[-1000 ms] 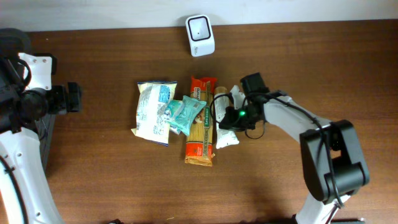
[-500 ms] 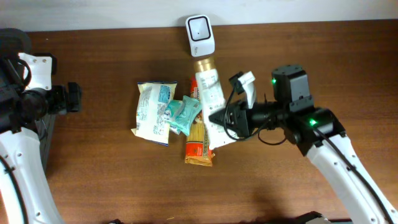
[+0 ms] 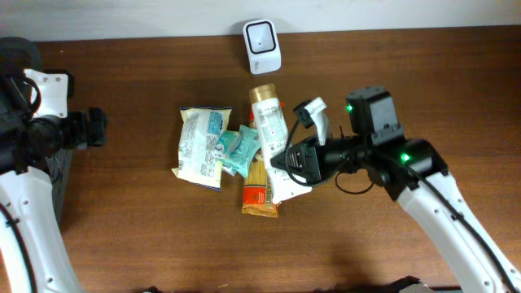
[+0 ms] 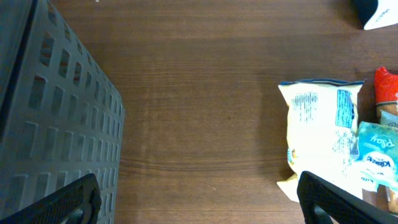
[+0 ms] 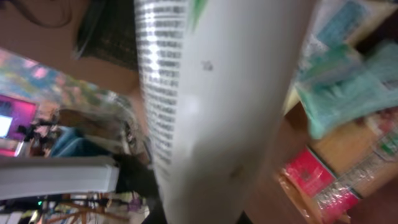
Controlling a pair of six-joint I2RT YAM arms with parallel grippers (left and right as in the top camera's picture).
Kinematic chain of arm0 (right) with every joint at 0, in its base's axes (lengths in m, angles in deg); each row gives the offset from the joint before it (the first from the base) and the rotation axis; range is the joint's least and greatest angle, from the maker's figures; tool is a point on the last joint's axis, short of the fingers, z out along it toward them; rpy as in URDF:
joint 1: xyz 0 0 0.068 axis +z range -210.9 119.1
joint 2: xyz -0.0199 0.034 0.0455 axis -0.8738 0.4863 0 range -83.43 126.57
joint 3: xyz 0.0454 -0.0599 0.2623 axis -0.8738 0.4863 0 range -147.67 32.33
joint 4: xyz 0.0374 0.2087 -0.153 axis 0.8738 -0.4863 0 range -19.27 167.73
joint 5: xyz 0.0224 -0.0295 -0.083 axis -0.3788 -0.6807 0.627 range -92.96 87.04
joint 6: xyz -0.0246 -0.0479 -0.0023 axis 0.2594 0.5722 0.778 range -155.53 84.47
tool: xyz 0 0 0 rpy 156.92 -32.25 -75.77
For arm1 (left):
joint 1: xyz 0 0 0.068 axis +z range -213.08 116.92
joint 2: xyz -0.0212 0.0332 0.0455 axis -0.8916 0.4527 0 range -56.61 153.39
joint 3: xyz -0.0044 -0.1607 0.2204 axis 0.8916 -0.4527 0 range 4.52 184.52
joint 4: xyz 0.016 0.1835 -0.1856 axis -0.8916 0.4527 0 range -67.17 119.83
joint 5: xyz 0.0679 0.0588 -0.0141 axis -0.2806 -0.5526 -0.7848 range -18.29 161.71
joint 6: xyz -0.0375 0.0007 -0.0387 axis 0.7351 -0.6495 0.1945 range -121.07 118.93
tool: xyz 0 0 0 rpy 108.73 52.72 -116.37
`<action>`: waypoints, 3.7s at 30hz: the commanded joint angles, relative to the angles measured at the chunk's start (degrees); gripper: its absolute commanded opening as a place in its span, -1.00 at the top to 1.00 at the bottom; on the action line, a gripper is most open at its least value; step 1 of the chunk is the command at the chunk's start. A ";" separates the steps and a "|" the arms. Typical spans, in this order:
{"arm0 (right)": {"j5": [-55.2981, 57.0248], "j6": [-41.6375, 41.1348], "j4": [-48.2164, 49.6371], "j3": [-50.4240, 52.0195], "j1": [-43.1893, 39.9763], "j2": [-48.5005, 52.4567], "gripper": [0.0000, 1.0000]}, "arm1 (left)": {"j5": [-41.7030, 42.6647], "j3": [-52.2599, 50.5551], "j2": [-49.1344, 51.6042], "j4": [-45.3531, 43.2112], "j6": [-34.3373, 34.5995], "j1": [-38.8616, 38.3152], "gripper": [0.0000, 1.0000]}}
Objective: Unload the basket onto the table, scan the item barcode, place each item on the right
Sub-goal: 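Lift the white tube and hold its barcode under the scanner, then set the white tube down on the right side of the table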
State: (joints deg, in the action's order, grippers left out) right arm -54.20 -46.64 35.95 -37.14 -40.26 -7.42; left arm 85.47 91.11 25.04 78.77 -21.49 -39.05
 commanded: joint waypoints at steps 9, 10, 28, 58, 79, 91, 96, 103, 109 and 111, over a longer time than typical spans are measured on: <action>48.94 13.60 -28.37 -59.08 8.76 36.13 0.92 | 1.05 0.61 -0.02 -0.07 -0.90 0.15 -0.99; 54.80 14.14 -26.27 -60.70 9.03 38.99 0.92 | 1.05 0.61 -0.02 -0.07 -0.90 0.15 -0.98; 98.99 45.62 23.80 -60.83 7.43 71.19 0.93 | 1.05 0.61 -0.02 -0.07 -0.90 0.15 -0.98; 48.22 18.49 -17.55 -60.83 4.24 44.61 0.92 | 1.05 0.61 -0.02 -0.07 -0.90 0.15 -0.98; 45.42 18.08 -22.34 -25.00 -31.21 42.51 0.92 | 1.05 0.61 -0.02 -0.07 -0.90 0.15 -0.98; 50.62 11.41 -13.79 -17.84 -32.76 42.60 0.92 | 1.05 0.61 -0.02 -0.07 -0.90 0.15 -0.98; 51.95 7.63 -13.29 -17.84 -37.00 42.60 0.92 | 1.05 0.61 -0.02 -0.07 -0.90 0.15 -0.98; 50.47 6.95 -13.68 -18.12 -38.71 42.60 -0.04 | 1.03 0.61 -0.02 -0.07 -0.90 0.15 -0.99; 40.17 6.97 -33.16 -36.61 -37.66 42.58 -0.98 | 1.05 0.61 -0.02 -0.07 -0.90 0.15 -0.98; 33.44 6.99 -38.62 -41.92 -34.71 42.58 -0.97 | 1.05 0.61 -0.02 -0.07 -0.90 0.15 -0.98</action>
State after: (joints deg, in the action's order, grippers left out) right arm -12.56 -39.60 0.70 -74.78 -78.07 36.14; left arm 85.49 91.11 25.04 78.84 -21.49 -39.05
